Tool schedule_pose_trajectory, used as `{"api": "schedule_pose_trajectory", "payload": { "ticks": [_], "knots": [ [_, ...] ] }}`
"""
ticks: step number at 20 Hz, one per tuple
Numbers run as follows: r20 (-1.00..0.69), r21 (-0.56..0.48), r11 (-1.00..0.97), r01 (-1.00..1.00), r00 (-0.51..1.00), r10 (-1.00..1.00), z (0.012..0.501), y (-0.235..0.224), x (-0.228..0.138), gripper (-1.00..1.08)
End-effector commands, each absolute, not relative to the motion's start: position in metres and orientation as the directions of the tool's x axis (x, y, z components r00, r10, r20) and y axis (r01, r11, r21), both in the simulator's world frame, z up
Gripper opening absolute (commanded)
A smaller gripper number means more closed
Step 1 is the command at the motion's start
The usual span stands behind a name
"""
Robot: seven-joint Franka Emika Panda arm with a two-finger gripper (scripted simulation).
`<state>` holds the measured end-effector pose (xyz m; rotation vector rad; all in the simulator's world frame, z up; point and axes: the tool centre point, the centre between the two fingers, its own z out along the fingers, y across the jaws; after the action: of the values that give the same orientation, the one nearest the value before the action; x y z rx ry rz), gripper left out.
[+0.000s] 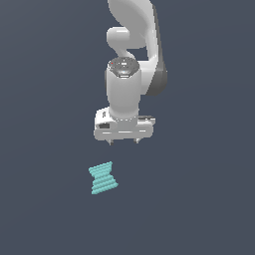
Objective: Pick up the object and move it to a goal position.
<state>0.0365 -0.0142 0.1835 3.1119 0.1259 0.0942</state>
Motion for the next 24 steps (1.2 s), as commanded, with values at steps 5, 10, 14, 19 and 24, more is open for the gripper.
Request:
{"api": "schedule_pose_trajectory", "payload": {
  "ticks": [5,10,14,19,24],
  "knots": [
    [0.041,0.027,-0.99,0.141,0.989,0.142,0.158,-0.037,0.063,1.0],
    [0.026,0.021,-0.98,0.2,0.979,0.201,0.131,-0.06,0.084,1.0],
    [0.015,0.015,-0.97,0.242,0.97,0.242,0.11,-0.078,0.098,1.0],
    [0.007,0.008,-0.96,0.281,0.96,0.281,0.088,-0.096,0.107,1.0],
    [0.002,0.002,-0.952,0.305,0.952,0.305,0.074,-0.107,0.113,1.0]
  ]
}}
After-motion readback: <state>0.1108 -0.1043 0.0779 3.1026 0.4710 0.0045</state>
